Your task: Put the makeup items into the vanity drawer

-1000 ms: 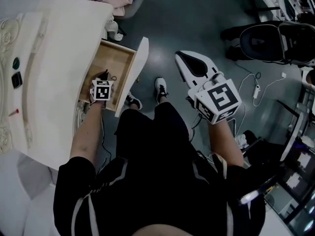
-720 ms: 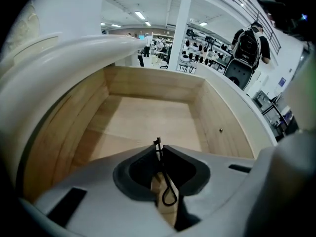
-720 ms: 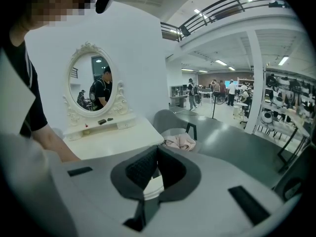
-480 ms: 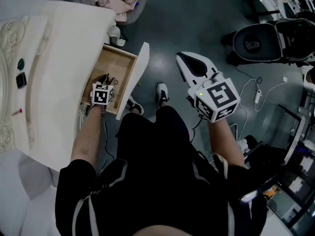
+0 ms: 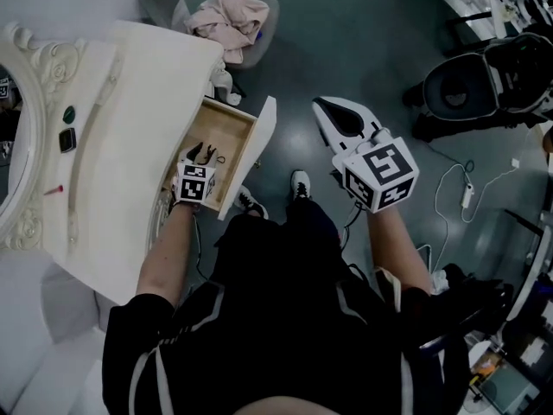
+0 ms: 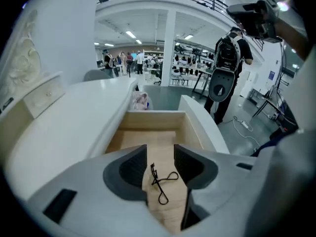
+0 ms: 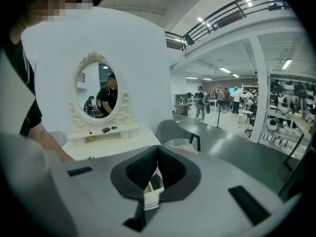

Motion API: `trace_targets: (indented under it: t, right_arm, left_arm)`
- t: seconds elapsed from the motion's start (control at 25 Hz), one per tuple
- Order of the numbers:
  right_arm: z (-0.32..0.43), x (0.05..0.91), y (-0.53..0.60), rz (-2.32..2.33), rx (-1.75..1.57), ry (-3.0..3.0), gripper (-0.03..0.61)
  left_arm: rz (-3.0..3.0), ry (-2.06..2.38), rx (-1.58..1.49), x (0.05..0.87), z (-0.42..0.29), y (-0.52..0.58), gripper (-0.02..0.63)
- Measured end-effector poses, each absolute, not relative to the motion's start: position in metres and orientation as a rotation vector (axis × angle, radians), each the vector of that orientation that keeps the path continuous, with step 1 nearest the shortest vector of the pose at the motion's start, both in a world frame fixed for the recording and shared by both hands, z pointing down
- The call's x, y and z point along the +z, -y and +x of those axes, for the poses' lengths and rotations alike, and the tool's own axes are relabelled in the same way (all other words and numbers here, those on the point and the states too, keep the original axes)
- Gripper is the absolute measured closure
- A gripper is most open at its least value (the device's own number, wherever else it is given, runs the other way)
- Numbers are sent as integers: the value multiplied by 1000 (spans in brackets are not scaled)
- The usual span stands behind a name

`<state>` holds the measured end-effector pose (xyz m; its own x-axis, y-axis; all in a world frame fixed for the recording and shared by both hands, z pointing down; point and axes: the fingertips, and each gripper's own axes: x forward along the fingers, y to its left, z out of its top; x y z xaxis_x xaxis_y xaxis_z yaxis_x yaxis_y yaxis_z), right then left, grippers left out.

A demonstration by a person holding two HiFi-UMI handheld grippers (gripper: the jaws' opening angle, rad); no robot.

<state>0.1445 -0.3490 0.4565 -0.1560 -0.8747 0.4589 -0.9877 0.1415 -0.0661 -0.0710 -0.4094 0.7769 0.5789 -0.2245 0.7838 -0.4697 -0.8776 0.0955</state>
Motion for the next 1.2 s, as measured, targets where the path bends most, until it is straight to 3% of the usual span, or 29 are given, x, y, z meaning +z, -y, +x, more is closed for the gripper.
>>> trace_targets:
  t: [0.8,1.08,1.2]
  right_arm:
    - [134,391,365,1830,330,2269,574]
    - [136,368,365,1817,238,2333,574]
    - [139,358,368,1803,228,2362,574]
  left_arm:
    - [2792,805,433,512,-39,436,452]
    - [2853,869,257,432,-41,428,510]
    - [2871,884,225,406,-41,424,578]
